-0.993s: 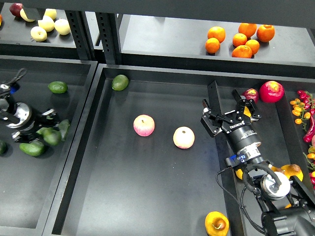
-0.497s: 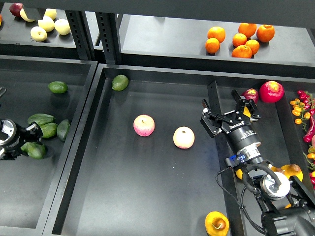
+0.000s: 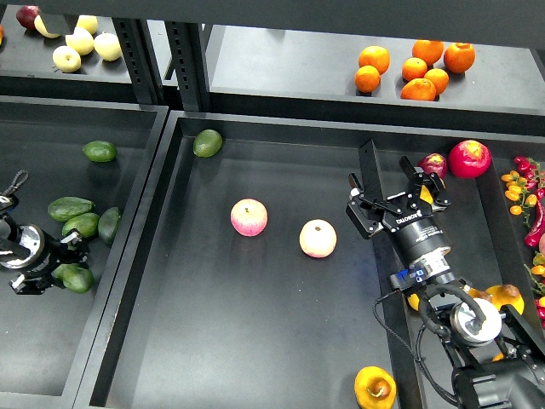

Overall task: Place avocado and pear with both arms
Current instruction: 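Lower the avocado beside the other avocados and open the left gripper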

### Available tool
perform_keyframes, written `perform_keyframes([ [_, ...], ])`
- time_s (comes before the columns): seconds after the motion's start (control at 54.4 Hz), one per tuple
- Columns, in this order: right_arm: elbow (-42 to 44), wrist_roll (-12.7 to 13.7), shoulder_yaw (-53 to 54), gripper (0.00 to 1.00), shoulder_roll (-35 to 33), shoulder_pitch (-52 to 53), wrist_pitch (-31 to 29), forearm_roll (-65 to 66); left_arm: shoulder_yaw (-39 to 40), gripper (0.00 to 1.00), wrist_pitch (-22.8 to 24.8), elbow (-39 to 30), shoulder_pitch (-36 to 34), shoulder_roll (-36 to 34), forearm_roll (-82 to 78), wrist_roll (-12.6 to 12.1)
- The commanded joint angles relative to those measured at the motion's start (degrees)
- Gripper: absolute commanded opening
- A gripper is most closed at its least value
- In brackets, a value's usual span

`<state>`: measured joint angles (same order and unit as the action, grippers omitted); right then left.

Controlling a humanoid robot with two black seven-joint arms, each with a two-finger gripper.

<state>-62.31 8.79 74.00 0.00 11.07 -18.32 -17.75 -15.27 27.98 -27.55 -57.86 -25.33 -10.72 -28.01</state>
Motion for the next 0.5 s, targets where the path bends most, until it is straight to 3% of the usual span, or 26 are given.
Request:
perform_keyframes([
  [0.0,0.0,0.0,0.0,1.00,0.0,0.3,0.0,-0.1,0.0,0.16,0.0,0.7,0.4,0.7,0.0,0.0],
  [0.478,0.0,0.0,-0.1,1.00,0.0,0.6,0.4,0.0,0.0,0.20,0.0,2.2,1.2,1.8,-0.2,0.0],
])
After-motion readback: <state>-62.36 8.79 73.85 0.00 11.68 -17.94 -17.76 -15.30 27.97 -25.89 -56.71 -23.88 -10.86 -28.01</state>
